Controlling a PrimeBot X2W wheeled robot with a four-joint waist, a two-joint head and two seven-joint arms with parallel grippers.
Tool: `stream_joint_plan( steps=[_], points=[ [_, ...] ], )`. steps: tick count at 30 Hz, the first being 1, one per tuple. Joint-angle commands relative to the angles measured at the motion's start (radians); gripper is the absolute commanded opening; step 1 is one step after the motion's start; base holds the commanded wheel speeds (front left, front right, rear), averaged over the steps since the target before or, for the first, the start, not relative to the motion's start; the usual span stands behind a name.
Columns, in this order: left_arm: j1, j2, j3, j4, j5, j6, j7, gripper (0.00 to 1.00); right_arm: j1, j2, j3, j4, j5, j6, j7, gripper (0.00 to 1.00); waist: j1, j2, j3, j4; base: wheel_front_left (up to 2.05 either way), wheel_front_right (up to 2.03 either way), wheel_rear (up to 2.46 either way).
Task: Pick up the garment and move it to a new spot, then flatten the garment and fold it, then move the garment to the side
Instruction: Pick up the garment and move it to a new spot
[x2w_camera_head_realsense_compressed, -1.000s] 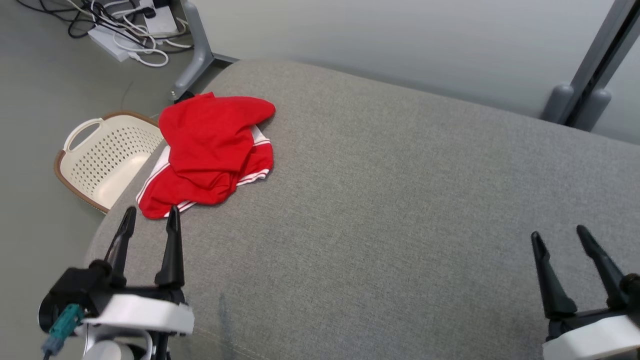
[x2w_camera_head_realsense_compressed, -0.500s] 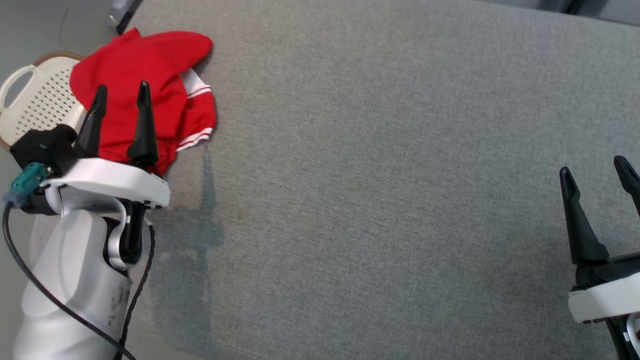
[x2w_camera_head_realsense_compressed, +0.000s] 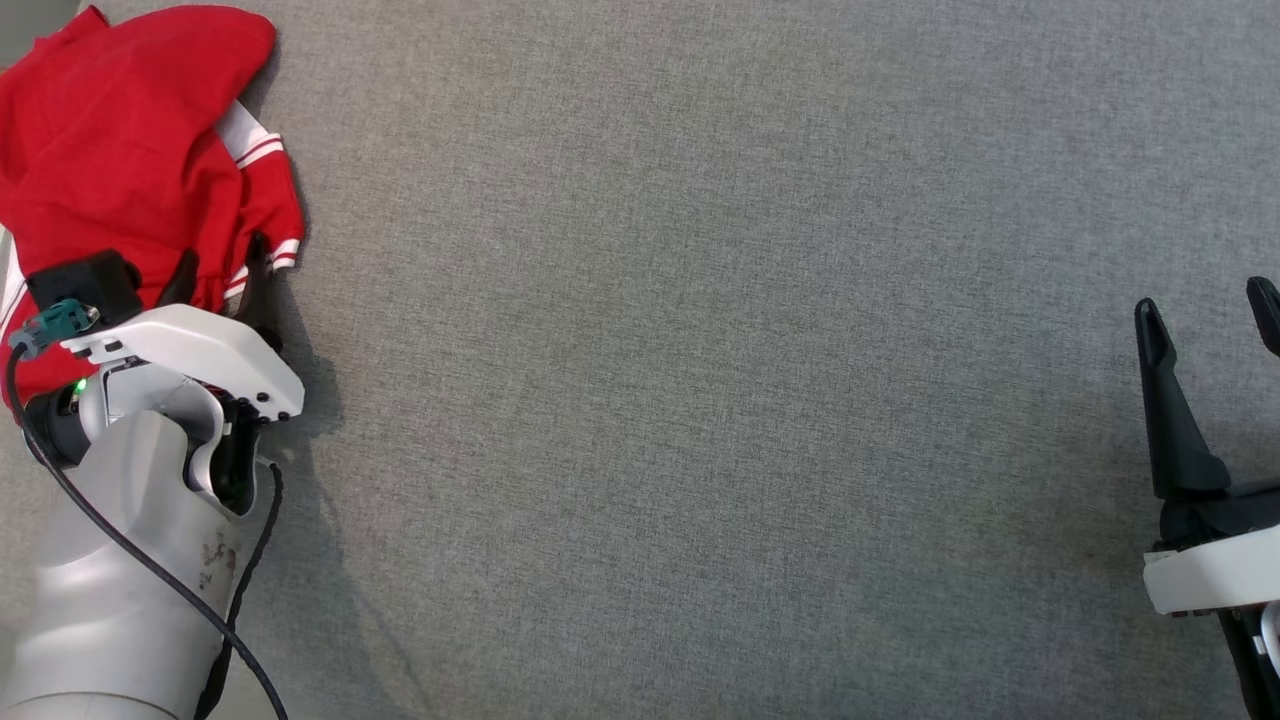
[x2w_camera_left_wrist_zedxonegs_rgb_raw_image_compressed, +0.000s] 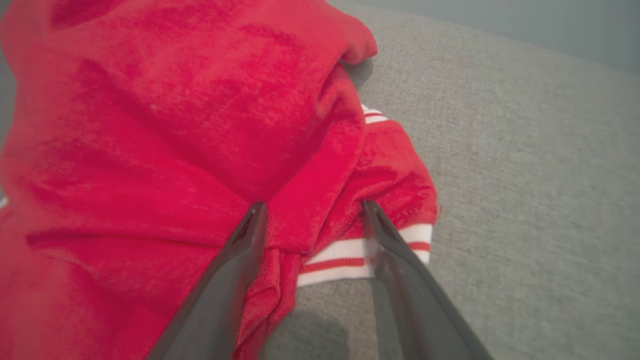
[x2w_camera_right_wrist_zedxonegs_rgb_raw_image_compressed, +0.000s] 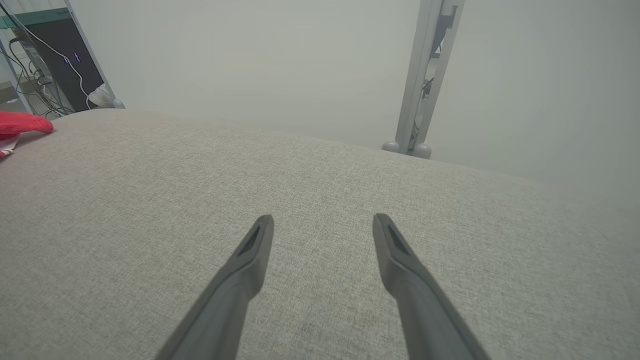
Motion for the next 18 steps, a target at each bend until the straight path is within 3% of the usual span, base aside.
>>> stream_joint_plan(
  steps=[1, 11, 18],
  points=[
    [-0.02, 0.009, -0.008, 0.029, 0.014, 0.0, -0.02, 0.0, -0.014, 0.0, -0.005, 0.006, 0.002, 0.0, -0.006, 1.0, 0.0, 0.0, -0.002, -0.001, 0.0, 0.0, 0.0],
    [-0.009, 0.051, 0.01, 0.035, 0.041, -0.016, -0.117, 0.0, 0.013, 0.026, -0.013, 0.059, 0.009, 0.0, -0.043, 1.0, 0.0, 0.0, -0.102, -0.01, 0.0, 0.0, 0.0],
    [0.156, 0.079, 0.087, -0.214, 0.088, 0.024, -0.119, 0.0, 0.055, 0.055, -0.007, 0.112, 0.02, 0.0, -0.084, 1.0, 0.0, 0.0, -0.242, -0.04, 0.0, 0.0, 0.0]
  ],
)
